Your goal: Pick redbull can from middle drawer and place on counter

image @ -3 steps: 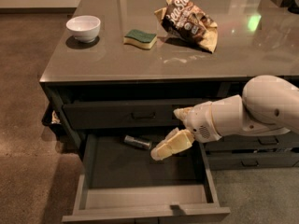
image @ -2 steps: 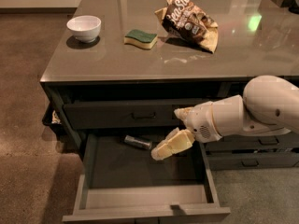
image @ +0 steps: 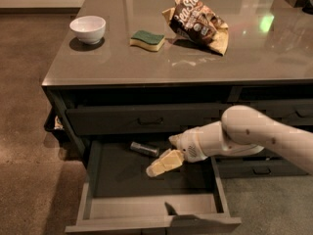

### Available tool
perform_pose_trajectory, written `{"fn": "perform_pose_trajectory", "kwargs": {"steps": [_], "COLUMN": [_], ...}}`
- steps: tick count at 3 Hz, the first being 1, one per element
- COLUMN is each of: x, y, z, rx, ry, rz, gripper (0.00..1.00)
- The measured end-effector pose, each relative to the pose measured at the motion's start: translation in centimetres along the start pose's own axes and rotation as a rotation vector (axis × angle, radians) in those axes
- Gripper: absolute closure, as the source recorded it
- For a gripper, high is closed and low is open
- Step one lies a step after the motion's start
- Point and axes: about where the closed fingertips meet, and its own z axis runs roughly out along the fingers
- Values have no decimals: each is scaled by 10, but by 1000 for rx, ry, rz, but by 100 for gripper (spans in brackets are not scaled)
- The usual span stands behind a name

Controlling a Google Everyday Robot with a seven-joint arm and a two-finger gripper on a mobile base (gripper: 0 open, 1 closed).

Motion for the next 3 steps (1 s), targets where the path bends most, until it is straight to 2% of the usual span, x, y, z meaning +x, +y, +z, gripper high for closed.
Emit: {"fn": "perform_pose_trajectory", "kwargs": {"steps": [1,2,3], "x": [42,69,91], "y": [-30,-70,-123], "z": [55,105,147], "rx": [-18,-4,16], "ry": [-5,-79,-132], "rz": [106,188,204], "gripper": [0,0,0]}}
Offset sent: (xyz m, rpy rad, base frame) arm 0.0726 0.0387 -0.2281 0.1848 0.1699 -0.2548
